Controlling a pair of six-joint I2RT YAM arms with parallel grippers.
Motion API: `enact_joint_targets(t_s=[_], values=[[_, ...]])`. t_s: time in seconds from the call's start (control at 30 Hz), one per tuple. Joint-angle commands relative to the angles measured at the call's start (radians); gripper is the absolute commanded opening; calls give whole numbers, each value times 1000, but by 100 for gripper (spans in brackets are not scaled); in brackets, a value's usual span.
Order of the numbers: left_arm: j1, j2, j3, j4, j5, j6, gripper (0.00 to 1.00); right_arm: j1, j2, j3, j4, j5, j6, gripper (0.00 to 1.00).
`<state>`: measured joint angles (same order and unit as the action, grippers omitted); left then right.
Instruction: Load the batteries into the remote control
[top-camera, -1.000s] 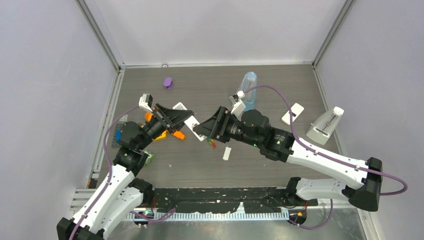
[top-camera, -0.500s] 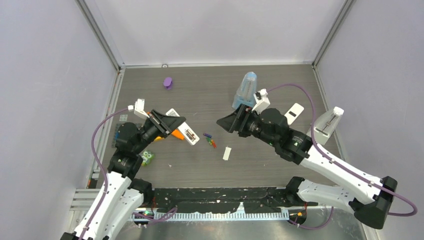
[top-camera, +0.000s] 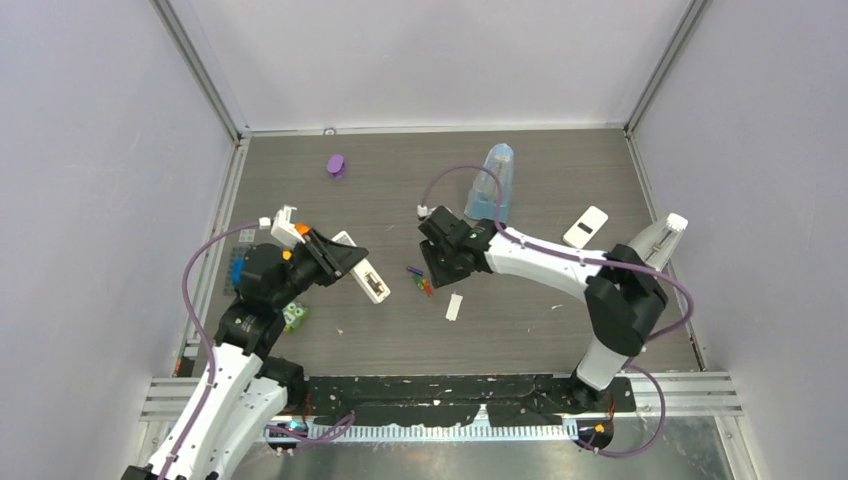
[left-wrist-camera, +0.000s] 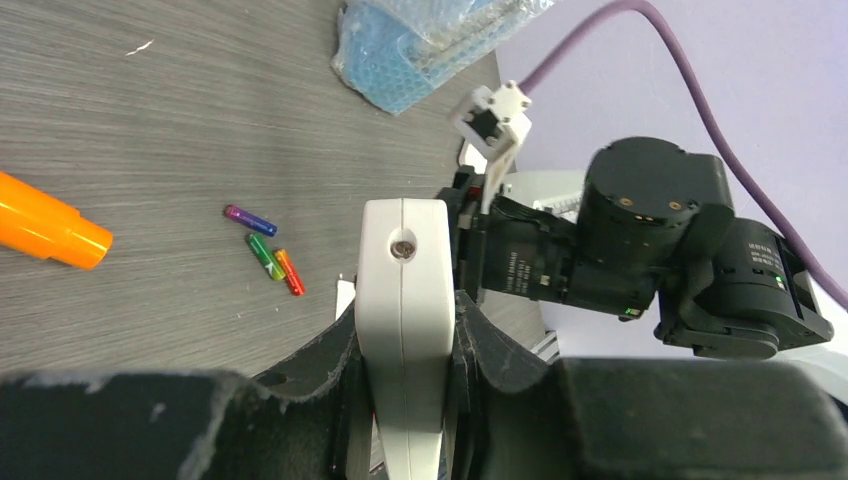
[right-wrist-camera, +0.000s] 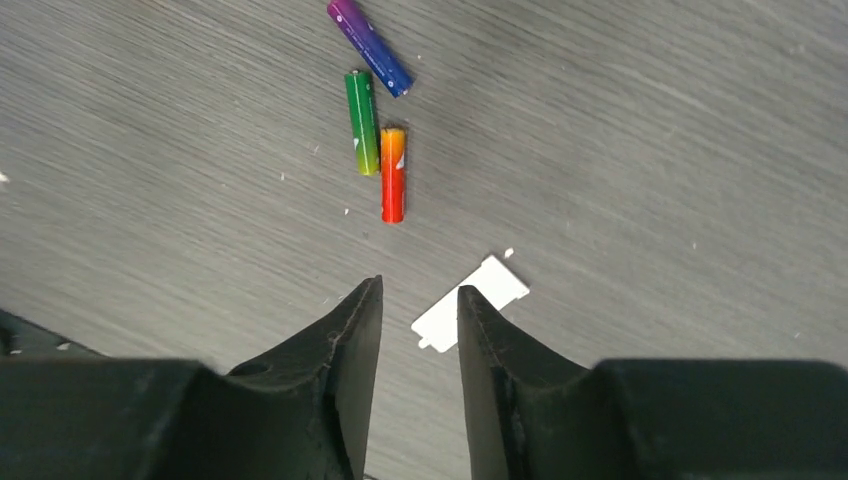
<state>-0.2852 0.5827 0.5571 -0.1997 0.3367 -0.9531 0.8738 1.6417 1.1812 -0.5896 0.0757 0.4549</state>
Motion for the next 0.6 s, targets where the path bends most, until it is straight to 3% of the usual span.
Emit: enact_joint_targets(t_s=[0.0, 0.2, 0.57], values=[[7, 10, -3, 51, 18, 13, 0, 28, 79, 128, -82, 23, -144, 41], [9, 22, -14, 67, 22, 13, 0, 41, 180, 187, -103, 2, -186, 51], [21, 13, -5, 43, 11, 24, 0, 41, 299, 246, -124, -4, -225, 45]])
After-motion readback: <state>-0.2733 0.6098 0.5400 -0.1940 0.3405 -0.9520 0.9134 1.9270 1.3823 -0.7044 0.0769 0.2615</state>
